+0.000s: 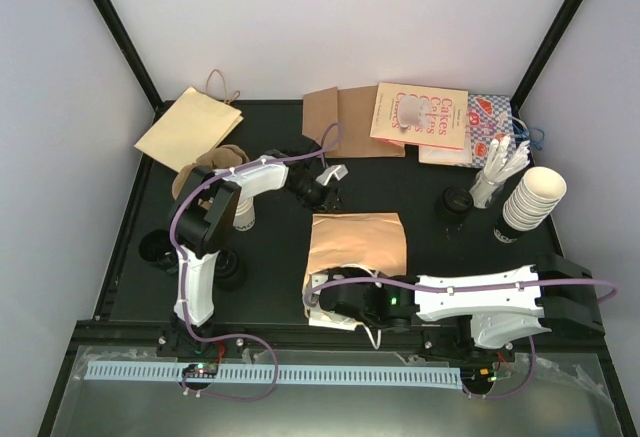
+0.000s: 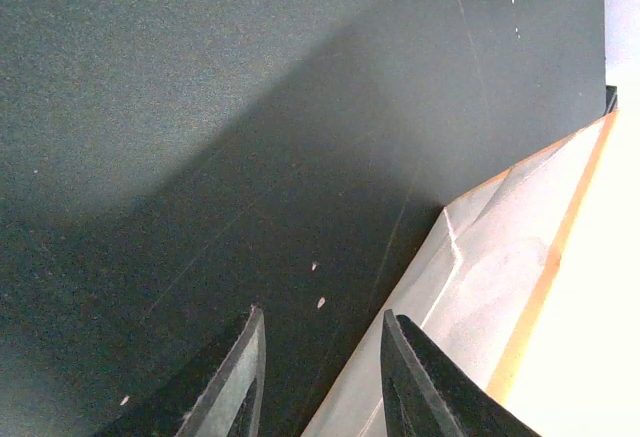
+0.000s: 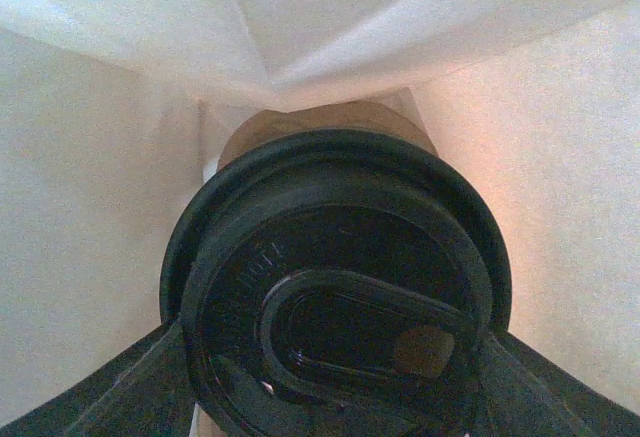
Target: Pack the takeout coffee
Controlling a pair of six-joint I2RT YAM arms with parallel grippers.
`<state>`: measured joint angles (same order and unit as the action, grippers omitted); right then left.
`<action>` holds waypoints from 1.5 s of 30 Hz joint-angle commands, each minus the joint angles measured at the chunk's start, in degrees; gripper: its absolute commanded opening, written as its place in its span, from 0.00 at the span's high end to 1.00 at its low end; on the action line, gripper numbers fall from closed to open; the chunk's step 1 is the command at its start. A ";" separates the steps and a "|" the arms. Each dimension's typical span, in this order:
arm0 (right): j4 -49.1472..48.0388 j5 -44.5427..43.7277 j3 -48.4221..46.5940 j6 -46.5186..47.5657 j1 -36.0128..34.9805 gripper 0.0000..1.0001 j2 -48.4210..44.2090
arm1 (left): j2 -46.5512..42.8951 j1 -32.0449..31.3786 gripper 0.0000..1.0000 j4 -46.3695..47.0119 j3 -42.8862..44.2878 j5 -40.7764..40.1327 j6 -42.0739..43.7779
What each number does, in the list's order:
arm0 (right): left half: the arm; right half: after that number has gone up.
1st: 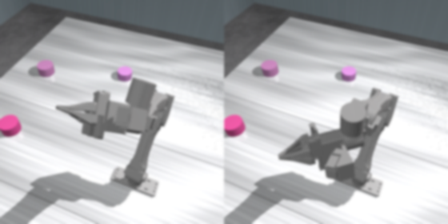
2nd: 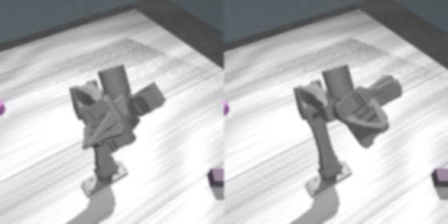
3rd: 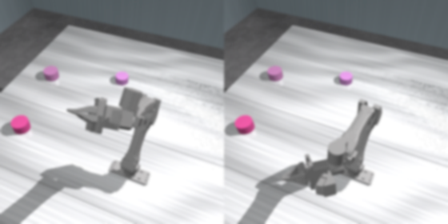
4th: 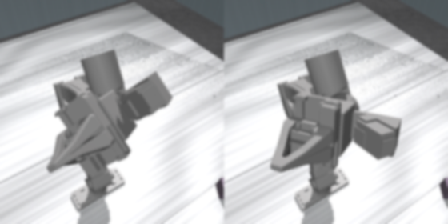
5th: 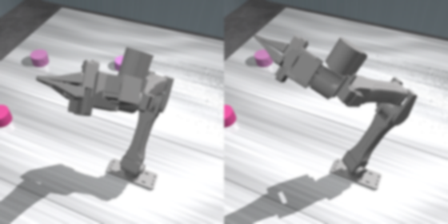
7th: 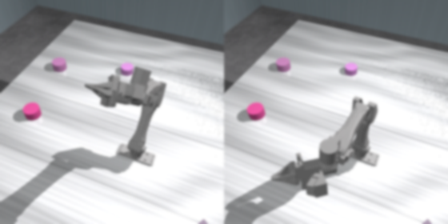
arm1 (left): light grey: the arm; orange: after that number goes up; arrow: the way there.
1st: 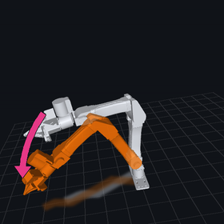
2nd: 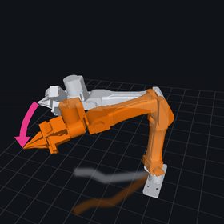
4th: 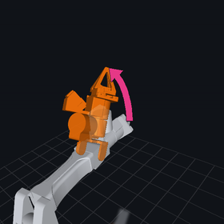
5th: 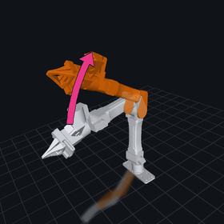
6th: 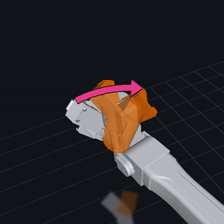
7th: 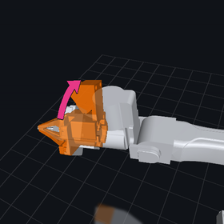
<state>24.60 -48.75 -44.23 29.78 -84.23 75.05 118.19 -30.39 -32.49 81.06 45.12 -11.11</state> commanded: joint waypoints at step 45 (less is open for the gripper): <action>14.55 22.12 -10.01 -2.13 13.44 0.38 1.36 | -2.92 2.12 0.28 -5.62 -1.43 -3.02 -1.92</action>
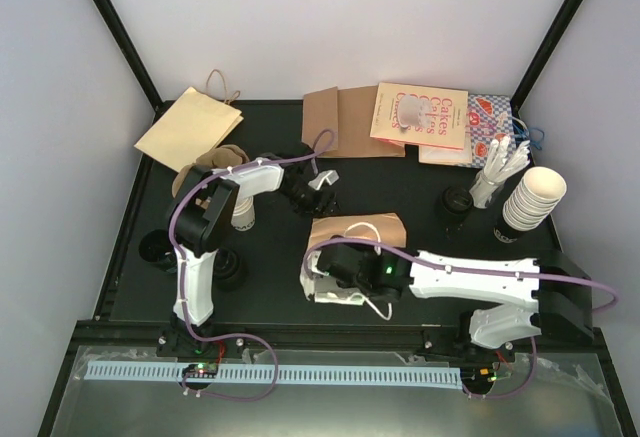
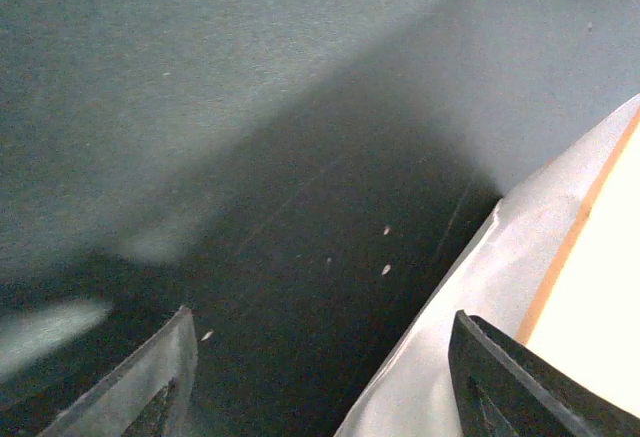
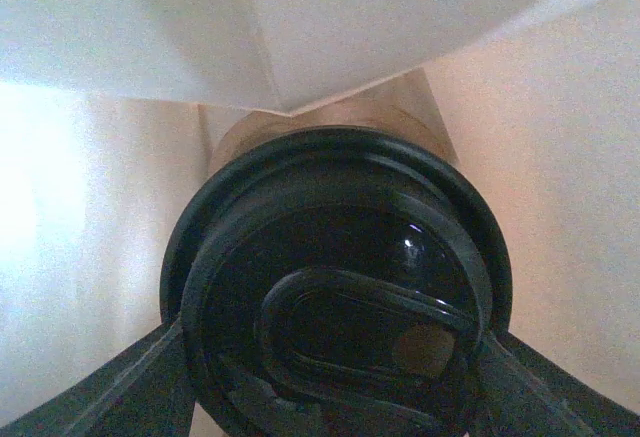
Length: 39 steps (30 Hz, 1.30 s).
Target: Pack the takeout coffee
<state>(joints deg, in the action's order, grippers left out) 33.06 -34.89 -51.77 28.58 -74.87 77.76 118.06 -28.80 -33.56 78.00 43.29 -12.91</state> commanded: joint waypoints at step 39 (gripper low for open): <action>29.01 49.70 -37.92 8.76 32.79 0.35 31.88 | -30.63 14.21 0.10 0.47 -6.57 -9.02 -10.02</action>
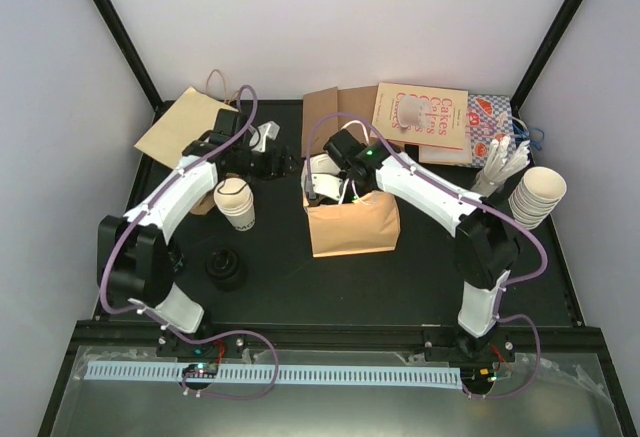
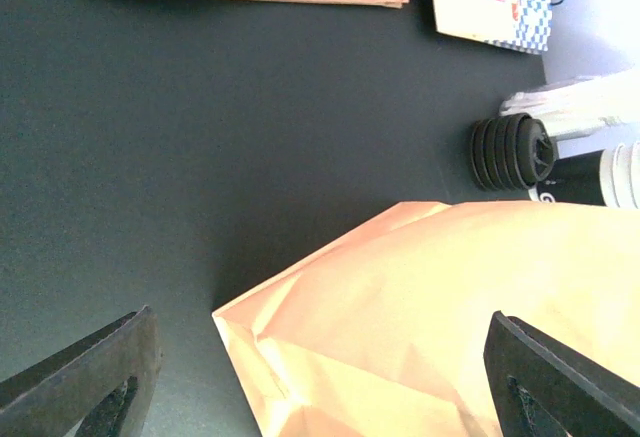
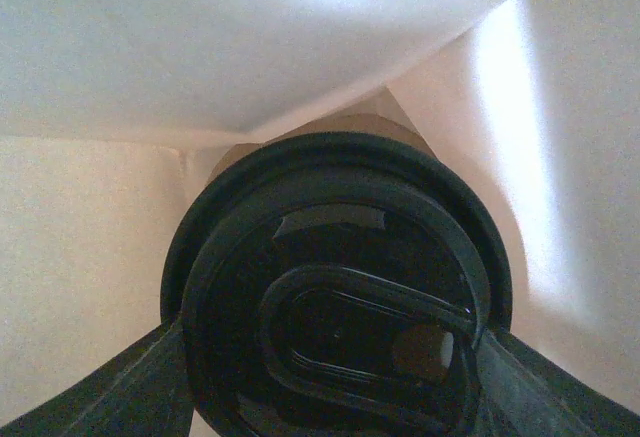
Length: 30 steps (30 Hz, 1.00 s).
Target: Pack the takeout coffee
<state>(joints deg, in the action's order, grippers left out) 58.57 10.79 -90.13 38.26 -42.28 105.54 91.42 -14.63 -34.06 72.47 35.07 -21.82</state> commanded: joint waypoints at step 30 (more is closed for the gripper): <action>-9.50 -13.46 13.02 -6.13 -2.06 0.33 -2.23 | -12.04 0.04 0.09 -1.73 -4.41 -4.54 -0.24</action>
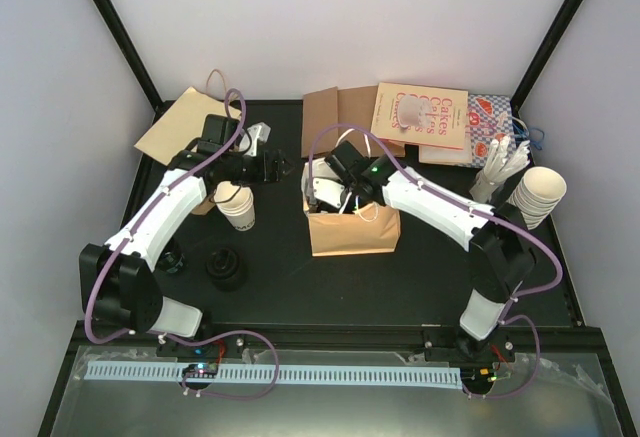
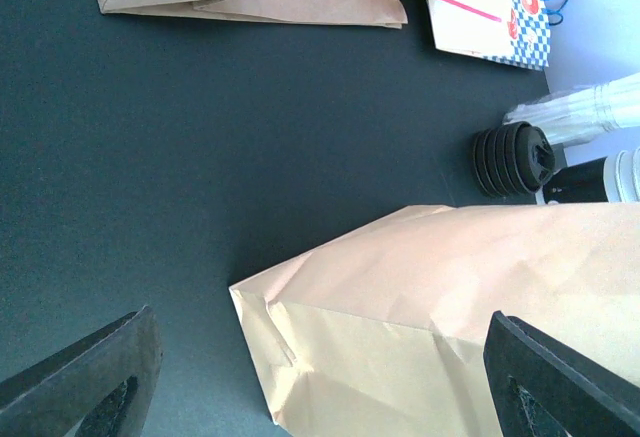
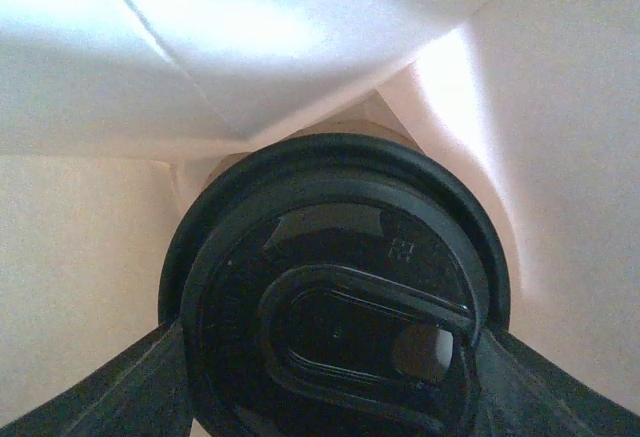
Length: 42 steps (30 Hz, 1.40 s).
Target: Pack the takeout coffee
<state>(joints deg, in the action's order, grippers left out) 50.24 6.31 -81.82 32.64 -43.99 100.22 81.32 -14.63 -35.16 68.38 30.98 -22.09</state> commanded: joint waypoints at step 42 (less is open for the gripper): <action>2.33 -4.01 2.40 -0.44 -0.29 0.32 1.64 | -4.41 -1.54 0.14 -0.47 6.31 8.78 5.63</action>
<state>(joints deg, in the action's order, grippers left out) 49.50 5.32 -80.90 31.57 -44.64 99.37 74.39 -15.68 -33.63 69.34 37.34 -20.51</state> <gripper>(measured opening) 0.681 0.869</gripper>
